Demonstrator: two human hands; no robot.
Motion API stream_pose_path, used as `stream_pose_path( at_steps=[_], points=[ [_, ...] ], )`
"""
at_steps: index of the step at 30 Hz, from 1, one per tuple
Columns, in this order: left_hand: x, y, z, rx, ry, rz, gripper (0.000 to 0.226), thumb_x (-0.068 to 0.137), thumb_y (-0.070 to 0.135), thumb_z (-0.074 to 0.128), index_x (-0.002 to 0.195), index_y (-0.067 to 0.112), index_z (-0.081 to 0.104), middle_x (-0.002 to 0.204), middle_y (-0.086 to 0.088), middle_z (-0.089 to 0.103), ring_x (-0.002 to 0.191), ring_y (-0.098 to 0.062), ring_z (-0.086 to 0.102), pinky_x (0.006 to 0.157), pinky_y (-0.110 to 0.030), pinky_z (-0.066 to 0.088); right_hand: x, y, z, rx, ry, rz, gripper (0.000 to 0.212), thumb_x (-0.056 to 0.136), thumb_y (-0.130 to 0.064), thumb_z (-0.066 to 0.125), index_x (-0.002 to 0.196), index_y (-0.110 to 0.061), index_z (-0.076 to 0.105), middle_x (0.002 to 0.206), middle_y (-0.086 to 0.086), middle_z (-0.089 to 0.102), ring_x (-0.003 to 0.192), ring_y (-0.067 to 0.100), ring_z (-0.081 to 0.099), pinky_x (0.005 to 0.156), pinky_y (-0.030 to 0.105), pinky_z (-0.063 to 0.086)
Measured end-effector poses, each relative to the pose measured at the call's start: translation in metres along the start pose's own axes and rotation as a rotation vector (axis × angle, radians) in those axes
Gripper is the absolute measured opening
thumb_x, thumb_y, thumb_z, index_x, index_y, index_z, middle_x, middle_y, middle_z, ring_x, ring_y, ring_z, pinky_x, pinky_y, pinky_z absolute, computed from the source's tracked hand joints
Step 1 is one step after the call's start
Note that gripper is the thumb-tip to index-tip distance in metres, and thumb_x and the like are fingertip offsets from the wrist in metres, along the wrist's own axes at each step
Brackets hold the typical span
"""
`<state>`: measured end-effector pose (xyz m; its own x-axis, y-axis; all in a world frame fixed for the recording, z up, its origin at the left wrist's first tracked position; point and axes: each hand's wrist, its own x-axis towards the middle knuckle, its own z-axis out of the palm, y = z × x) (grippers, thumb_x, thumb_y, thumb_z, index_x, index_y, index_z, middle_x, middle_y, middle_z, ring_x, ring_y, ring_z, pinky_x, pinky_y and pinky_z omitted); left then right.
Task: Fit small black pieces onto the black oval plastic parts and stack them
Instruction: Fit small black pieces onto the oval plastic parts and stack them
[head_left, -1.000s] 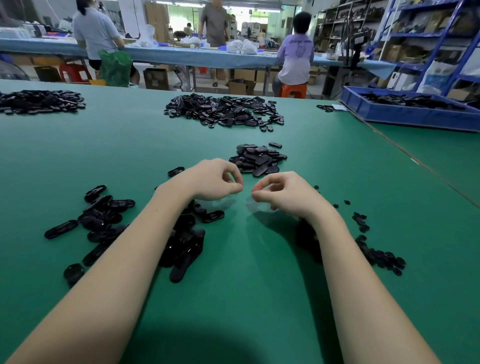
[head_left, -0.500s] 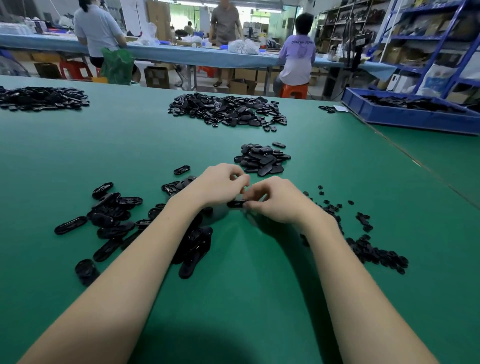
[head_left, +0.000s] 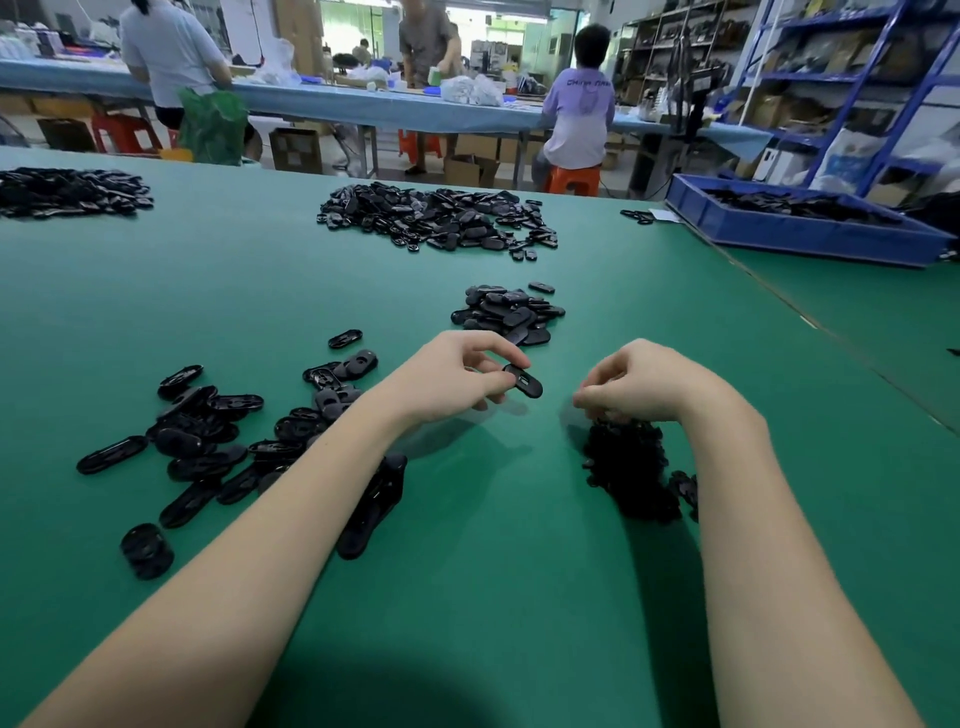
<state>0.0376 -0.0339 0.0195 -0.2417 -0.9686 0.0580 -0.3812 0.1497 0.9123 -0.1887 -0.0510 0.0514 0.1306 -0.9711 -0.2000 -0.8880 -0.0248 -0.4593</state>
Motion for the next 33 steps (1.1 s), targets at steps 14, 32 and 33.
stream_pose_path(
  at_steps=[14,32,33],
  points=[
    [0.0,-0.005,0.002,-0.016,-0.021,-0.037,0.013,0.097,0.014,0.065,0.106,0.023,0.071,0.09,-0.003,0.069,0.073,-0.009,0.067,0.064,-0.018,0.052,-0.003,0.002,0.0,-0.104,-0.087,0.073,0.01,0.074,-0.03,0.087,0.07,-0.034,0.079,0.083,-0.008,0.076,0.065,0.01,0.063,0.075,0.027,0.055],
    [0.003,-0.017,0.007,-0.331,0.025,-0.131,0.013,0.092,0.004,0.07,0.103,0.011,0.071,0.084,-0.009,0.074,0.075,-0.02,0.067,0.071,-0.028,0.058,0.002,-0.012,0.021,0.482,-0.007,-0.137,0.011,0.082,-0.027,0.085,0.091,-0.023,0.079,0.079,-0.005,0.071,0.052,0.006,0.044,0.051,0.011,0.038],
    [0.003,-0.017,0.007,-0.333,0.024,-0.131,0.013,0.092,0.004,0.07,0.103,0.011,0.071,0.084,-0.008,0.074,0.075,-0.02,0.067,0.072,-0.029,0.058,0.002,-0.012,0.022,0.486,-0.007,-0.133,0.01,0.082,-0.026,0.085,0.09,-0.023,0.079,0.079,-0.005,0.072,0.052,0.006,0.044,0.05,0.011,0.038]
  ],
)
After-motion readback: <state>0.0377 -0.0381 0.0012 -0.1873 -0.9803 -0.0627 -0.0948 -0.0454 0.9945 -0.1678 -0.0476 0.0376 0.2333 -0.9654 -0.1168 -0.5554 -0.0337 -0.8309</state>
